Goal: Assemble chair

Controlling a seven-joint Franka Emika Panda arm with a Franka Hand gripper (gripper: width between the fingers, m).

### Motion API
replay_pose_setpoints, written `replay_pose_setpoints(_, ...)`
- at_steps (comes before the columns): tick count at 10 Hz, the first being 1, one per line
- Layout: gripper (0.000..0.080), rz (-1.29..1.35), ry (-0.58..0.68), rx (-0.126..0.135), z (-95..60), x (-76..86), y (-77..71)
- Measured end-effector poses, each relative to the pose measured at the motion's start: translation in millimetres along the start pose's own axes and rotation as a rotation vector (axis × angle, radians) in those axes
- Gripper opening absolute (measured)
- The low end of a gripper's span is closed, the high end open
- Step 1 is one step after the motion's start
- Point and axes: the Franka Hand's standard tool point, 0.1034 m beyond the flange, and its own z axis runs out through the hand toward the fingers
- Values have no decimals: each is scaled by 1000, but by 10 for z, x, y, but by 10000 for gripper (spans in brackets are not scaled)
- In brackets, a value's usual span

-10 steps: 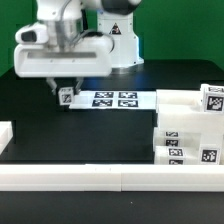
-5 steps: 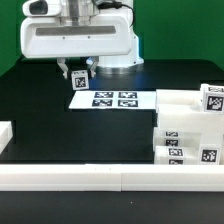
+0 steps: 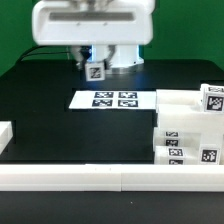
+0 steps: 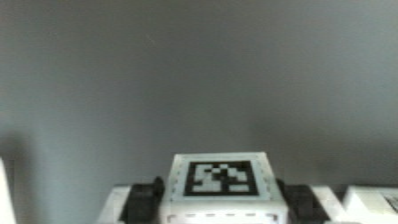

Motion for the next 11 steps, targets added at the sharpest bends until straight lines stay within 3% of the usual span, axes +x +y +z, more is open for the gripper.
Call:
replay_pose_setpoints(2, 284, 67, -9, 10, -282, 342, -510)
replay_pose_setpoints(3, 284, 59, 20, 16, -320, 405, -625)
replay_pose_setpoints(4, 284, 87, 55, 26, -176, 198, -516)
replay_pose_setpoints(5, 284, 90, 27, 26, -140, 102, -501)
replay_pose_setpoints(7, 284, 86, 32, 23, -147, 143, -529)
replay_pose_setpoints(8, 284, 130, 10, 11, -198, 198, -676)
replay_pose_setpoints(10, 284, 189, 9, -1, -339, 640, -1195)
replay_pose_setpoints(11, 284, 221, -2, -13, -373, 825, -1380)
